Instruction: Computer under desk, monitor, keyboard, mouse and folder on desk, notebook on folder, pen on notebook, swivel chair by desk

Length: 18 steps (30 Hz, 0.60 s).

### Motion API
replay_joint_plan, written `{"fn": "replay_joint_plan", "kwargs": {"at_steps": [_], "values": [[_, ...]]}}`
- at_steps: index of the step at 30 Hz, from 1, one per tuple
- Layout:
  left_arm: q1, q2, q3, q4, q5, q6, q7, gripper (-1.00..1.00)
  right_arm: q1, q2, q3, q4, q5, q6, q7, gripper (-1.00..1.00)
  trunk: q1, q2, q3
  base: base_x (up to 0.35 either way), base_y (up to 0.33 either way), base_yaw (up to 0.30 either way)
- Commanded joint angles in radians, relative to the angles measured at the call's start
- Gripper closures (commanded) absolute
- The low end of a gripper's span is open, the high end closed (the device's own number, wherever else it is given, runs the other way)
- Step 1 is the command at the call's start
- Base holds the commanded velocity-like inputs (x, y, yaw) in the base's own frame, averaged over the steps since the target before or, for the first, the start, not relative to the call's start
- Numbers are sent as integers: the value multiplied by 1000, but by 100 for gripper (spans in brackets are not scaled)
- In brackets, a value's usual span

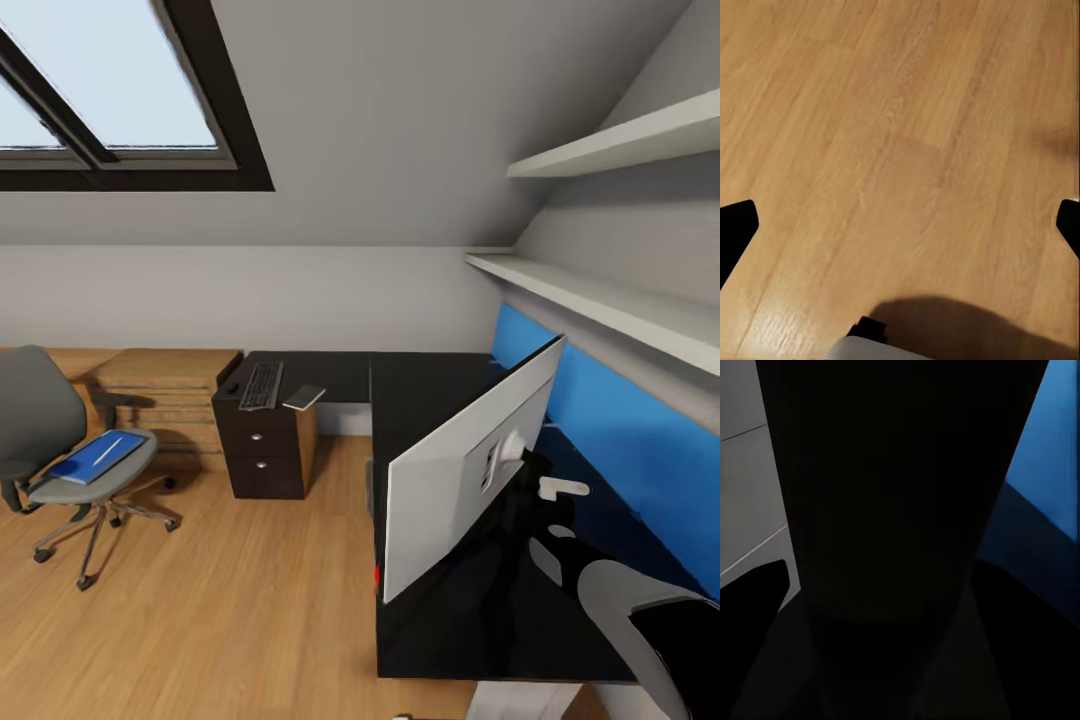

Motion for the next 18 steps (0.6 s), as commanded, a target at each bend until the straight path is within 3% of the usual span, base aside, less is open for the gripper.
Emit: {"fn": "replay_joint_plan", "kwargs": {"at_steps": [1, 10, 18], "values": [[0, 1, -4, -2, 10, -6, 5, -100, 0, -1, 23, 1, -18, -5, -4, 100, 1, -1, -1, 140, -321, 0], [0, 2, -3, -1, 10, -5, 5, -100, 0, 0, 24, 2, -18, -5, -5, 100, 1, -1, -1, 201, -278, 0], [0, 2, 0, -1, 10, -6, 5, -100, 0, 1, 24, 2, -18, -5, -5, 100, 1, -1, -1, 28, -53, 0]]}}
